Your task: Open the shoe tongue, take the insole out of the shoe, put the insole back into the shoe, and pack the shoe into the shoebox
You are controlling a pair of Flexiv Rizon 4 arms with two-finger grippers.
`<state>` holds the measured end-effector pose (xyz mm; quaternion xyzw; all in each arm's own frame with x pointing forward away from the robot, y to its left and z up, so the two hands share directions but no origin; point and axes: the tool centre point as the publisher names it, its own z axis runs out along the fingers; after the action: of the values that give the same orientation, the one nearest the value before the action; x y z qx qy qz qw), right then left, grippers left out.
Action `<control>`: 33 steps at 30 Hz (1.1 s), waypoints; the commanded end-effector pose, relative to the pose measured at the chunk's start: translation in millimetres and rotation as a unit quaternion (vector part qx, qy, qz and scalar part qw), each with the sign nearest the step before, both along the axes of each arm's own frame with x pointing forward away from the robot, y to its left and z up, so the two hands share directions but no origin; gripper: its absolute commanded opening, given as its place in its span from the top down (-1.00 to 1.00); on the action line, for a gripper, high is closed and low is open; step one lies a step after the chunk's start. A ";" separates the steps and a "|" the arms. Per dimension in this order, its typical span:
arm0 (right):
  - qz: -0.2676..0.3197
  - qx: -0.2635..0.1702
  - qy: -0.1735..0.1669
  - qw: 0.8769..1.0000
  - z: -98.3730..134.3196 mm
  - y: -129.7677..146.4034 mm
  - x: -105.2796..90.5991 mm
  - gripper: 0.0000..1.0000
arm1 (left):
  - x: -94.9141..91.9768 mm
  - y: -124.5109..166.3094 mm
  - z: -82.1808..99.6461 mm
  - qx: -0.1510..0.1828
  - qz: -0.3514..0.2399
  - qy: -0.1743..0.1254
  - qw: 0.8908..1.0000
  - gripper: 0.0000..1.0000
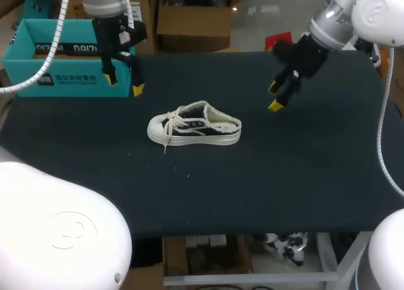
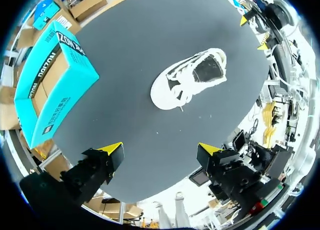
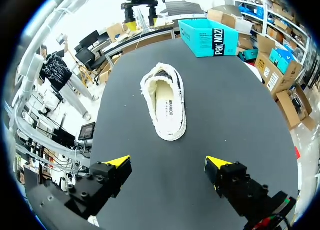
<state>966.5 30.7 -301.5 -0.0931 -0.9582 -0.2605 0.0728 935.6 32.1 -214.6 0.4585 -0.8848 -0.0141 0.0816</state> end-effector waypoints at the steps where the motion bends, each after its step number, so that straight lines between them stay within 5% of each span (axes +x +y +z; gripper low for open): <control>1: -0.027 0.028 -0.025 0.999 -18.4 5.6 -16.4 -1.00 | -2.7 -5.8 -3.7 -0.003 0.036 -0.003 0.999 -1.00; 14: -0.047 0.090 -0.035 0.994 -49.6 39.8 -11.0 -1.00 | -12.6 -37.4 -18.2 -0.006 0.064 0.009 0.998 -1.00; 33: -0.038 0.133 -0.060 0.989 -82.9 36.5 10.2 -1.00 | -12.7 -64.5 -21.5 -0.004 0.059 0.030 0.998 -1.00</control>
<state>972.8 67.4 -377.2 -0.1057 -0.9164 -0.3856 0.0164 918.9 -28.4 -233.5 0.5098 -0.8534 -0.0138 0.1073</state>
